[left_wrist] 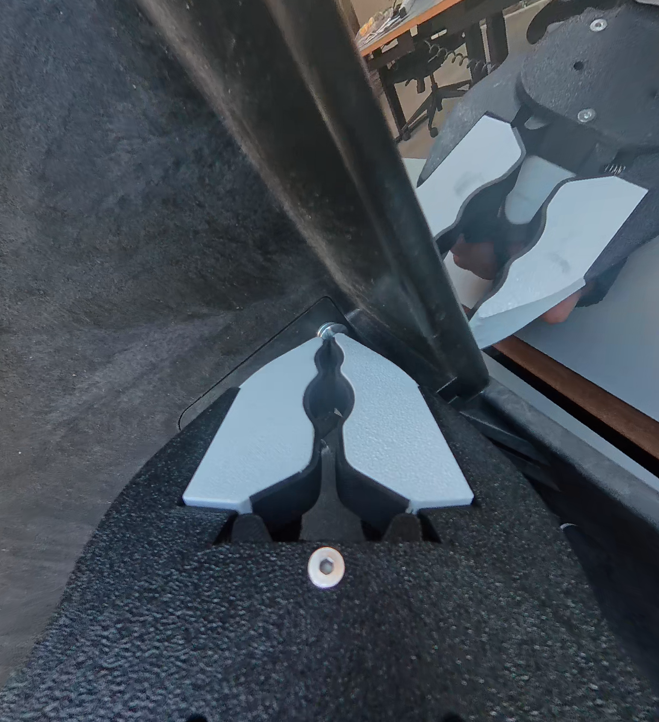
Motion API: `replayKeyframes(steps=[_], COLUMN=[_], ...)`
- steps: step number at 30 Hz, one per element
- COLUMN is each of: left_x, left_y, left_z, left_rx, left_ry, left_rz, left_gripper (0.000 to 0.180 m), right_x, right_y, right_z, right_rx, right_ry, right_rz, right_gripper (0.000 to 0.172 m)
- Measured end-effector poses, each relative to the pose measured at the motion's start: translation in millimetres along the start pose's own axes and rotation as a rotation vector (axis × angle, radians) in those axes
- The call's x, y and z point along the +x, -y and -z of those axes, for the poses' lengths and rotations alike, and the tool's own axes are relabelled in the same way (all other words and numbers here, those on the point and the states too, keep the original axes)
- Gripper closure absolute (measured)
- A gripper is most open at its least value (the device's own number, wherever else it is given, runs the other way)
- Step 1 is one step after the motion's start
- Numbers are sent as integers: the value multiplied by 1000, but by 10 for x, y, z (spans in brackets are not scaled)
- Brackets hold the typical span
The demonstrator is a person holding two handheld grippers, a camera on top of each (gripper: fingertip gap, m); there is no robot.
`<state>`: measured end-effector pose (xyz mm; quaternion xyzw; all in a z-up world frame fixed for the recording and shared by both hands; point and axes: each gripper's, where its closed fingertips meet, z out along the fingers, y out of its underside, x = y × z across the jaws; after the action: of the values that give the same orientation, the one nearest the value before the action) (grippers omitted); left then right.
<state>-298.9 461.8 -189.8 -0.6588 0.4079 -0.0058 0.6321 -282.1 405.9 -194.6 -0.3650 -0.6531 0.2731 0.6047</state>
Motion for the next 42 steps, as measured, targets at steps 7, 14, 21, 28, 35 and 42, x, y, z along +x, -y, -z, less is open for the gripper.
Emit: replayKeyframes(steps=[7,14,21,28,35,42], left_x=[10,3,-31,-128,53,93], left_y=[-10,20,49,77,-109,-149], left_z=[12,14,-55,59,121,118], left_rx=[-28,-33,-75,-89,-152,-145], left_ry=[6,11,21,85,15,-11], left_rz=[16,45,24,43,135,191], left_gripper=[180,180,180,180,180,180], right_x=[-3,1,-11,-23,-48,-57], right_y=[-2,1,-2,-2,-5,-14], right_z=[-1,0,2,13,17,14], right_rx=[-6,1,2,9,9,4], right_ry=[4,17,28,48,61,57], right_rz=[1,-19,-18,-31,-26,-15], right_gripper=[143,143,141,140,140,140])
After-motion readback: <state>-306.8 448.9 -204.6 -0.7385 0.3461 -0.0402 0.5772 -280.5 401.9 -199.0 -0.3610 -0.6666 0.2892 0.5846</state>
